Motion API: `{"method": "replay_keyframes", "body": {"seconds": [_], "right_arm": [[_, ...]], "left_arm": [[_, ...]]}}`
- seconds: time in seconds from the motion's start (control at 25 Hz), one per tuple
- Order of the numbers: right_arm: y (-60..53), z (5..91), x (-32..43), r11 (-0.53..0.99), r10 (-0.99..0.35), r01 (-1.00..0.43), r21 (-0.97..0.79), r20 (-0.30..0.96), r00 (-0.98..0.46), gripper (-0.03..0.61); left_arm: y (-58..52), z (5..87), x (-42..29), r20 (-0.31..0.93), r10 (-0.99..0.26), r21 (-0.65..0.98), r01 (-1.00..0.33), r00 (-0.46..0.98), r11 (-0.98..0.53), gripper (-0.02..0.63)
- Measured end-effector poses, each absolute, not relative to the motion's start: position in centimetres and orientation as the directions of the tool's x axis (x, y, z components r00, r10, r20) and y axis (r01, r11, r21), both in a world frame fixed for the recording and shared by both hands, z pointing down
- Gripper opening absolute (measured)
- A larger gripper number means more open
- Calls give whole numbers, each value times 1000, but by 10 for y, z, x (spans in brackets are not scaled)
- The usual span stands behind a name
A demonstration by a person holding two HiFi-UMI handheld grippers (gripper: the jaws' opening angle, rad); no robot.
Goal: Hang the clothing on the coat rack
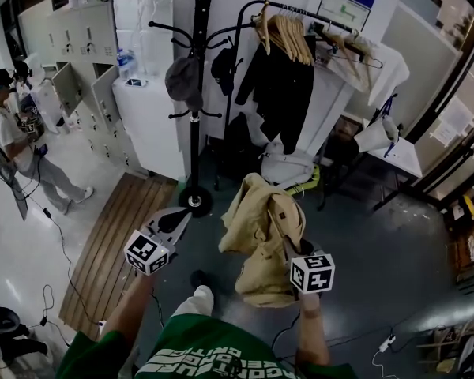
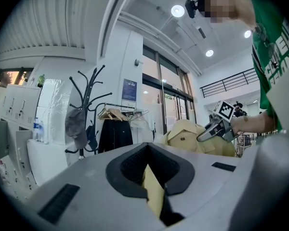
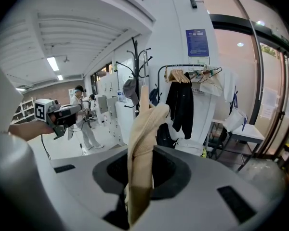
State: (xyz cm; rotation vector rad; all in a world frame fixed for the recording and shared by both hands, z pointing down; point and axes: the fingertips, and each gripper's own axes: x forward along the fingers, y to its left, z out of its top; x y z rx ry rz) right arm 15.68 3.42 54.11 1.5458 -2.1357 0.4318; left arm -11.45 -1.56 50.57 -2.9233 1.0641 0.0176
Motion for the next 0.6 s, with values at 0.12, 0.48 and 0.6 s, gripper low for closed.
{"method": "replay_keyframes", "body": {"seconds": [0.12,0.48,0.6], "right_arm": [[12,539,156,325,-800,-945,24,539,-262,72],[-54,537,152,327,-795,-945,27,548,-260,72],[-75,540,151,326,-794,-945,25,550,-260,72]], "left_arm": [[-39,504,-111,-25,-640,-25,-640,768,-768,3],[-111,503,-111,-26,-631,-20,-631,775,-775,3],[-132,502,-110,-27,-628,-24,-629,777,-777,3]]}}
